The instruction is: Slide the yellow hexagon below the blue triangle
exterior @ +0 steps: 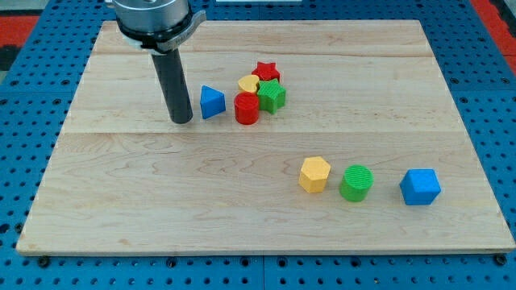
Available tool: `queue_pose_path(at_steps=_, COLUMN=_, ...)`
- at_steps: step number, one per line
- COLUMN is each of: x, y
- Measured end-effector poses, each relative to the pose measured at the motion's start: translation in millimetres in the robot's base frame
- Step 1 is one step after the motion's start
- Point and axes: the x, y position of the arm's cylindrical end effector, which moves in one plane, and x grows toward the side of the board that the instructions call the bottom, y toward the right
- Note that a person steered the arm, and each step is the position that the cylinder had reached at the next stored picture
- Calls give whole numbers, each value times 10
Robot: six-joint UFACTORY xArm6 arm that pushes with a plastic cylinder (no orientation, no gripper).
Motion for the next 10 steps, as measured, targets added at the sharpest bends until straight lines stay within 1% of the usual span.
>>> queue_pose_path(at_steps=1, x=-258, y=170)
queue_pose_path(at_steps=2, x=-316, y=153)
queue_pose_path(at_steps=3, x=-315, y=271)
queue_pose_path(at_steps=4, x=-311, y=-100)
queue_pose_path(at_steps=5, x=515, y=-343)
queue_pose_path(at_steps=6, x=1429, y=347)
queue_pose_path(at_steps=7, x=1785, y=1306)
queue_pose_path(at_steps=8, x=1662, y=2133)
queue_pose_path(at_steps=9, x=1515, y=2378)
queue_pose_path(at_steps=10, x=1394, y=2013)
